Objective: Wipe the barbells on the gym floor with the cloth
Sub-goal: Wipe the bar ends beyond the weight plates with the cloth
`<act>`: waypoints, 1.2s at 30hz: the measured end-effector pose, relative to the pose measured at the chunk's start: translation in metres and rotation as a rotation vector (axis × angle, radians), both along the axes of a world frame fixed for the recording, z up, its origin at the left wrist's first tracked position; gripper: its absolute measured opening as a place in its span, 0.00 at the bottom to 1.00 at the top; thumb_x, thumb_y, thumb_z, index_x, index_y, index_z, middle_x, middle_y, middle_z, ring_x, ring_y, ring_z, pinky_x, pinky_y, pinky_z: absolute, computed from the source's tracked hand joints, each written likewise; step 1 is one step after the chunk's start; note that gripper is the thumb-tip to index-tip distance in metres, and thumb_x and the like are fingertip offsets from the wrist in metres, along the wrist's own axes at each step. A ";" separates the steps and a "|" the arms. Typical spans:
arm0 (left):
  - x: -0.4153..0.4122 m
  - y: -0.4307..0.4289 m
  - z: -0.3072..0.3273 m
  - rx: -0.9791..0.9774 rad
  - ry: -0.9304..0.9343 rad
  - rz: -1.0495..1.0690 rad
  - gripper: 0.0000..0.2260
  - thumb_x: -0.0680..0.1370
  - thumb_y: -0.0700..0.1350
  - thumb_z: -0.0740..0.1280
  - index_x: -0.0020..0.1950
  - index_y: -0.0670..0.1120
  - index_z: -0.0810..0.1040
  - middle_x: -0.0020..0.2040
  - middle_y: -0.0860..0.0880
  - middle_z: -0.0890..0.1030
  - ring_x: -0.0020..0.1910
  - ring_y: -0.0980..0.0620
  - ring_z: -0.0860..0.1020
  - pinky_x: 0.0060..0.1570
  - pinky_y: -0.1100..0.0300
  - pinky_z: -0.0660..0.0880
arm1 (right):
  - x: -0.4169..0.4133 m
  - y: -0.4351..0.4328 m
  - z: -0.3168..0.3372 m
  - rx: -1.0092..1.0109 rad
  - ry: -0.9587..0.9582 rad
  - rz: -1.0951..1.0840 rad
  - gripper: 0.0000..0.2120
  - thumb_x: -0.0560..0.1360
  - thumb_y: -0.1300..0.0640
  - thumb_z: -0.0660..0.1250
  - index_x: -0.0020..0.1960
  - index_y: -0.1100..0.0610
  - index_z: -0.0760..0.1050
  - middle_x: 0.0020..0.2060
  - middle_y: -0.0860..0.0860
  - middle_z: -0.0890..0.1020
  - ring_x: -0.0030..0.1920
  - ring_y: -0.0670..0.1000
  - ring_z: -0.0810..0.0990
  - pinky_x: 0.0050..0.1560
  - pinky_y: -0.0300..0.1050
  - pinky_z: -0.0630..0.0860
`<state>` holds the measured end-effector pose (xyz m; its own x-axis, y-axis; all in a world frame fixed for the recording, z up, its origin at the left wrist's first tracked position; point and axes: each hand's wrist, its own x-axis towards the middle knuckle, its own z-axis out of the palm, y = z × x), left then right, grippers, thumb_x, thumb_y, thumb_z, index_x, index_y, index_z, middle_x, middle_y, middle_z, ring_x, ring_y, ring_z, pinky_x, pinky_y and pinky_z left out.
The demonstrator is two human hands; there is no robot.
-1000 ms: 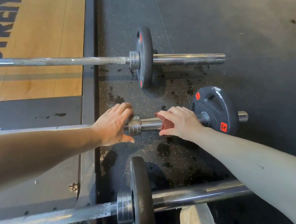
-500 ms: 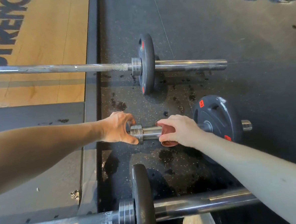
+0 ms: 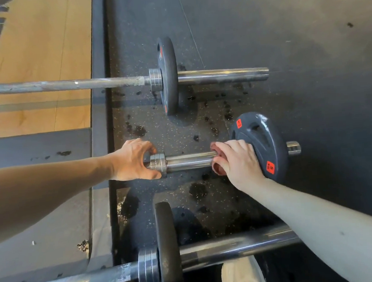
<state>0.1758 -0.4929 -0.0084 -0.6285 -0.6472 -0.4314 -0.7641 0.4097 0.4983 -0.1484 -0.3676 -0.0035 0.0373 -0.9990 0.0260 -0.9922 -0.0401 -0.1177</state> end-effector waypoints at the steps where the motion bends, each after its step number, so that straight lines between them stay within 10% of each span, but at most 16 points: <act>1: 0.000 0.002 0.001 -0.001 -0.005 -0.001 0.33 0.62 0.75 0.68 0.60 0.58 0.70 0.57 0.55 0.74 0.61 0.50 0.70 0.67 0.46 0.69 | 0.000 0.003 -0.005 -0.039 -0.019 -0.095 0.21 0.82 0.41 0.56 0.69 0.49 0.75 0.59 0.48 0.79 0.59 0.54 0.72 0.64 0.53 0.68; 4: 0.002 0.008 0.001 -0.035 0.024 0.011 0.31 0.65 0.74 0.67 0.60 0.57 0.70 0.56 0.56 0.74 0.60 0.51 0.70 0.69 0.45 0.65 | 0.051 -0.004 -0.008 -0.088 -0.079 -0.307 0.19 0.82 0.42 0.53 0.60 0.48 0.80 0.55 0.46 0.80 0.57 0.53 0.72 0.63 0.53 0.66; 11: 0.003 0.017 0.006 -0.258 0.181 -0.032 0.27 0.67 0.71 0.66 0.58 0.56 0.69 0.54 0.56 0.73 0.57 0.52 0.72 0.70 0.45 0.65 | 0.112 -0.020 -0.003 -0.043 -0.107 0.100 0.19 0.82 0.42 0.58 0.65 0.50 0.75 0.57 0.48 0.80 0.56 0.54 0.75 0.60 0.53 0.70; 17: -0.005 0.029 0.008 -0.537 -0.122 -0.213 0.43 0.66 0.81 0.62 0.66 0.49 0.68 0.59 0.51 0.71 0.61 0.49 0.69 0.74 0.46 0.61 | 0.040 -0.006 -0.009 -0.073 -0.096 -0.149 0.18 0.82 0.43 0.58 0.66 0.48 0.76 0.57 0.46 0.79 0.59 0.52 0.73 0.65 0.52 0.69; 22: -0.014 0.034 0.007 -0.698 -0.193 -0.267 0.36 0.70 0.76 0.63 0.63 0.48 0.71 0.57 0.50 0.73 0.57 0.48 0.71 0.72 0.48 0.63 | 0.065 -0.001 -0.010 -0.128 -0.177 -0.145 0.19 0.82 0.43 0.57 0.66 0.51 0.76 0.60 0.48 0.77 0.61 0.53 0.72 0.68 0.53 0.67; 28: -0.011 0.022 0.004 -0.660 -0.096 -0.276 0.36 0.67 0.76 0.62 0.57 0.47 0.73 0.51 0.50 0.74 0.50 0.48 0.72 0.66 0.48 0.68 | 0.049 0.000 -0.003 0.023 0.022 0.093 0.43 0.68 0.33 0.74 0.75 0.51 0.65 0.66 0.50 0.72 0.66 0.55 0.69 0.72 0.56 0.64; 36: -0.013 0.000 0.010 -0.317 -0.048 -0.205 0.34 0.61 0.79 0.65 0.51 0.53 0.68 0.46 0.55 0.72 0.47 0.52 0.72 0.62 0.51 0.70 | 0.032 -0.035 0.002 0.153 -0.002 0.156 0.38 0.65 0.28 0.73 0.68 0.46 0.74 0.57 0.47 0.80 0.57 0.52 0.74 0.60 0.51 0.69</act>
<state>0.1631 -0.4927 0.0018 -0.7426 -0.6165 -0.2617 -0.6697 0.6846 0.2876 -0.1168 -0.4024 -0.0017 0.1922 -0.9734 -0.1248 -0.9751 -0.1752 -0.1359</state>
